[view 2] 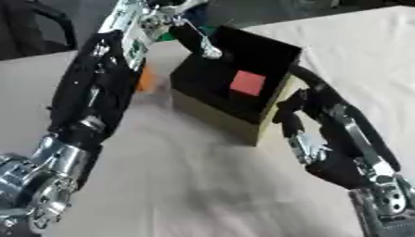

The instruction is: Pick up objects on the table and place them in the box.

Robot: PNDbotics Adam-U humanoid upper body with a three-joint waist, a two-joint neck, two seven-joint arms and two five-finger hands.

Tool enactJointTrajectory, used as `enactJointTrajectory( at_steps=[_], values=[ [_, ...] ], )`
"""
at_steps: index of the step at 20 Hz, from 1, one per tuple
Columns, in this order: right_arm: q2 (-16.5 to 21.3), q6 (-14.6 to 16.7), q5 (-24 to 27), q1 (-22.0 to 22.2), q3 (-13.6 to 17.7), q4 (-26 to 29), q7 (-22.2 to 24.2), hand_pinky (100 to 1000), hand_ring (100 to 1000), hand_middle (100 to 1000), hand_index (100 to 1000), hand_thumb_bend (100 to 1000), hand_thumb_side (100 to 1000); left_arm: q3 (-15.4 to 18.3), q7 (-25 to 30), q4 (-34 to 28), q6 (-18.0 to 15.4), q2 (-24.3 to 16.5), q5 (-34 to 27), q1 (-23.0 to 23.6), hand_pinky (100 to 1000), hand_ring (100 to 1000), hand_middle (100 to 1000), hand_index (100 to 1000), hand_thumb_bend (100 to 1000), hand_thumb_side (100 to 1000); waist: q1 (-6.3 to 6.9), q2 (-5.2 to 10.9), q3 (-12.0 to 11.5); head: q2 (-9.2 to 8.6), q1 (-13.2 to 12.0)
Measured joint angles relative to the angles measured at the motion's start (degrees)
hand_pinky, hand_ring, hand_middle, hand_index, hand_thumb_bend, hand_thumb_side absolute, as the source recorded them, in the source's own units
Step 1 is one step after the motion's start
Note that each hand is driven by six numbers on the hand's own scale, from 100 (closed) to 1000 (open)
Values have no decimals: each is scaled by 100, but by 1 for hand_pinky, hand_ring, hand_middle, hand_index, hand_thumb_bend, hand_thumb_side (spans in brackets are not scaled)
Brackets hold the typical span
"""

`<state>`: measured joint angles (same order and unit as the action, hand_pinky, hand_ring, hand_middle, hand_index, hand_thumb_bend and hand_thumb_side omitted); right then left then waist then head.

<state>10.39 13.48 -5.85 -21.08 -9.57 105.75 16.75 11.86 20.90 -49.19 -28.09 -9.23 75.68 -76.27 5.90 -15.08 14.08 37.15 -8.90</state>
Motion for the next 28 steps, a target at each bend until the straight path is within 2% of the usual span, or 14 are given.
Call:
enactJointTrajectory(
  at_steps=[4,9,10,17,24,25,26,27,28],
  values=[
    [0,1,-1,29,1,-15,-1,767,563,516,1000,100,521,326,281,387,417,-300,363,-11,810,743,781,909,665,464,9,8,5,0,4],
    [0,1,-4,42,3,-19,-1,767,564,516,1000,100,521,558,493,771,646,-549,759,-10,811,748,790,914,663,428,22,9,9,-2,29],
    [1,1,-4,43,3,-20,-1,767,564,516,1000,100,520,584,534,820,662,-584,815,-10,813,752,794,914,648,385,24,9,10,-2,31],
    [2,0,-8,47,3,-48,0,767,563,516,1000,100,519,687,1038,1268,719,-765,1134,24,815,761,802,916,672,329,37,10,7,-2,32],
    [2,0,-10,49,3,-48,0,768,563,515,1000,100,517,668,1261,1575,565,-808,1317,127,817,767,807,918,656,282,41,9,8,-2,46],
    [2,0,-11,49,3,-49,0,768,563,515,1000,100,518,666,1269,1600,547,-814,1330,135,815,763,802,915,640,267,42,9,8,-2,47],
    [2,0,-11,49,3,-49,0,768,563,515,1000,100,514,665,1269,1624,538,-831,1336,156,814,762,801,915,670,221,44,9,8,-2,47],
    [2,0,-12,49,4,-49,0,768,563,515,1000,100,517,665,1260,1641,534,-854,1338,178,811,759,798,915,621,258,46,7,7,-2,49],
    [2,0,-13,49,4,-49,0,768,563,515,1000,100,517,665,1238,1663,538,-870,1338,196,811,758,796,914,610,250,46,6,6,-2,51]
  ],
)
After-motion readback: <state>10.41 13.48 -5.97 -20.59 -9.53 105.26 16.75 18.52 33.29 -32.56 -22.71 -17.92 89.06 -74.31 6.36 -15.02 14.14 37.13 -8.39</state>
